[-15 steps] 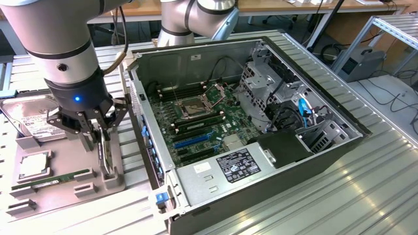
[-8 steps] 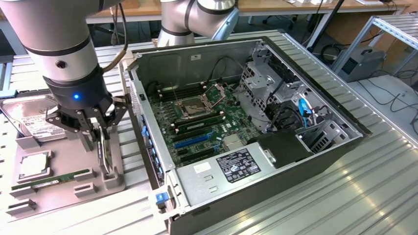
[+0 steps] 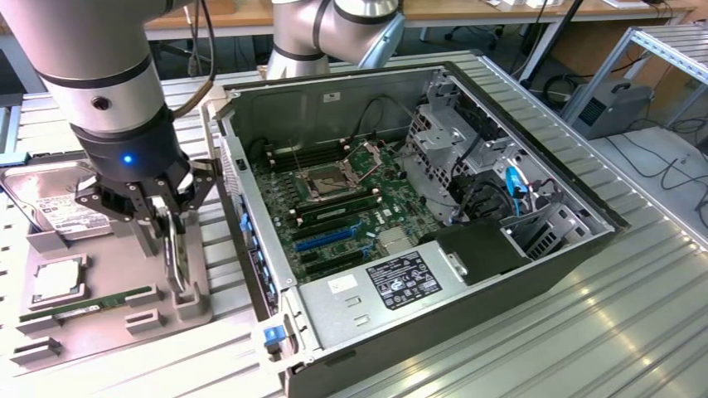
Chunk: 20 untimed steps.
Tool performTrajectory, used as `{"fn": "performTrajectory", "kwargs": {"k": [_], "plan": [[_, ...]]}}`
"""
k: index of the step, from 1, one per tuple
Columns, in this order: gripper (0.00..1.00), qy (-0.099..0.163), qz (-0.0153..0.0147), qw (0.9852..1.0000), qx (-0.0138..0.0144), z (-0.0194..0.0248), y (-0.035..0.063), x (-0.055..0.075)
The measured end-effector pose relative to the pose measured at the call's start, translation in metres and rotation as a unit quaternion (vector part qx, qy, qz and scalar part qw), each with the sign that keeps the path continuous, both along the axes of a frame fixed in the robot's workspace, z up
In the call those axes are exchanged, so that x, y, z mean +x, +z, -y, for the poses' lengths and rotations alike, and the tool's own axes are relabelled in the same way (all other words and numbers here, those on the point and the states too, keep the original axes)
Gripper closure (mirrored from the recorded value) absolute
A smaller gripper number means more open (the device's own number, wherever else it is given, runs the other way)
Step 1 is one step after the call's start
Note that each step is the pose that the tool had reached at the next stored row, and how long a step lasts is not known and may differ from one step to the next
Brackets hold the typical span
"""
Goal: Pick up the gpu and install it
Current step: 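Pick up the gpu and move the gpu toward the slot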
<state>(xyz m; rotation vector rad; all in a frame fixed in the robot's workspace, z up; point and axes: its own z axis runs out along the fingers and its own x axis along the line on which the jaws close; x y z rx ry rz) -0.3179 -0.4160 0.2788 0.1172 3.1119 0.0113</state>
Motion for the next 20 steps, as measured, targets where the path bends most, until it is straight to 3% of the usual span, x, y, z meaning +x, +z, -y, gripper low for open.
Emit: {"fn": "performTrajectory", "kwargs": {"k": [20], "plan": [[0.73,0.000,0.0000,1.0000,0.0000,0.0000,0.0099,0.0000]]}}
